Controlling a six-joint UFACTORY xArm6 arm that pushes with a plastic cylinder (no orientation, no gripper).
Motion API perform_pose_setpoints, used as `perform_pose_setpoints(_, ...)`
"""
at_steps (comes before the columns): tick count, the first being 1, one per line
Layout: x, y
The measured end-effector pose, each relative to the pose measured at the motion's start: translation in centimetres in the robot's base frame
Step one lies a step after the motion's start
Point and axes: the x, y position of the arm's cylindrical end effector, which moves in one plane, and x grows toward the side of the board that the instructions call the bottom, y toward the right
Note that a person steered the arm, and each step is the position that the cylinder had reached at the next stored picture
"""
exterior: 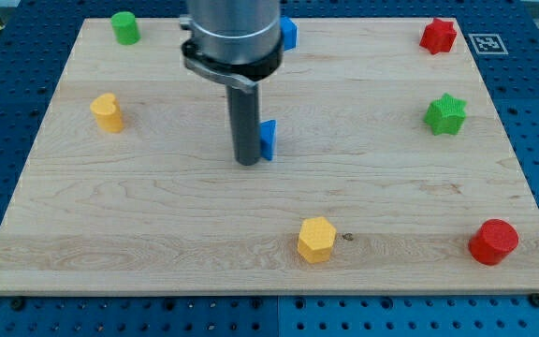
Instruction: Push the yellow hexagon towards bottom left
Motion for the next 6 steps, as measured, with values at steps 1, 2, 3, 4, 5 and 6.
perform_pose_setpoints(1,1.3,2.5)
perform_pose_setpoints(2,2.0,7.0)
perform_pose_setpoints(3,4.8,10.6)
perform_pose_setpoints(4,8.3,12.7)
perform_pose_setpoints(5,10.4,12.8)
perform_pose_setpoints(6,10.5,10.8)
